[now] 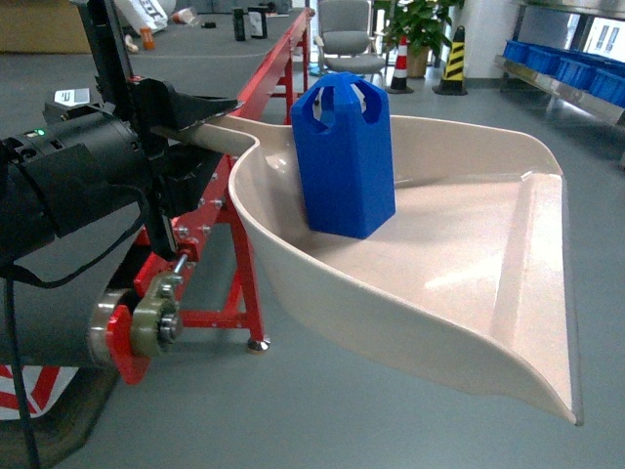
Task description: Place part in tray to right shelf
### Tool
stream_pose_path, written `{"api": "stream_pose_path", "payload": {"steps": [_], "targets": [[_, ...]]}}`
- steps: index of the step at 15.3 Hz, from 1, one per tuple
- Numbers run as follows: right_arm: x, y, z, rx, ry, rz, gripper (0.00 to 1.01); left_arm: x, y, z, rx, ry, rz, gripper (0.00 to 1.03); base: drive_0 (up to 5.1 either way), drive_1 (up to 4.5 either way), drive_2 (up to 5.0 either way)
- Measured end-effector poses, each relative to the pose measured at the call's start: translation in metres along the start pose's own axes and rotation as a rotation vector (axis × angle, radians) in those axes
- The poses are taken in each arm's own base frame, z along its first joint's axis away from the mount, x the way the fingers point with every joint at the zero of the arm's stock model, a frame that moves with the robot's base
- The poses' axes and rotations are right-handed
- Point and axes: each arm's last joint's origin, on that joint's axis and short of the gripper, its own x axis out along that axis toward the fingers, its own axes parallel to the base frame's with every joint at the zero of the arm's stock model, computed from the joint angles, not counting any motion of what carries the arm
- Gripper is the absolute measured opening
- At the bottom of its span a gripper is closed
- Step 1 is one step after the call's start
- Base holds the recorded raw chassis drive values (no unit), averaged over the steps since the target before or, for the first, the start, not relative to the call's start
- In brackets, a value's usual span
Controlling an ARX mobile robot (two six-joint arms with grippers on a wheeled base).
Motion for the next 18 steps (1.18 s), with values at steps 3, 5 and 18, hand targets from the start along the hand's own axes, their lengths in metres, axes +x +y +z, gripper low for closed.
{"api": "stream_pose_path", "payload": {"steps": [3,5,18], "targets": [[0.0,0.0,-0.0001,0.0,0.001,0.0,0.98,0.0006,-0.0003,-0.0018,0.001,0.008,-0.003,0.15,5.9,-1.51,-1.5],[0.0,0.0,-0.0003,0.0,0.003,0.0,0.98,-0.001,0.0003,0.0031,0.002,-0.018,0.003,0.15,4.9,-2.56,-2.6],[0.0,0.0,-0.0002,0.0,0.002,0.0,0.98,0.0,0.0001,0.0001,0.0,-0.004,0.002,0.15,5.0,-2.42,-2.4]]}}
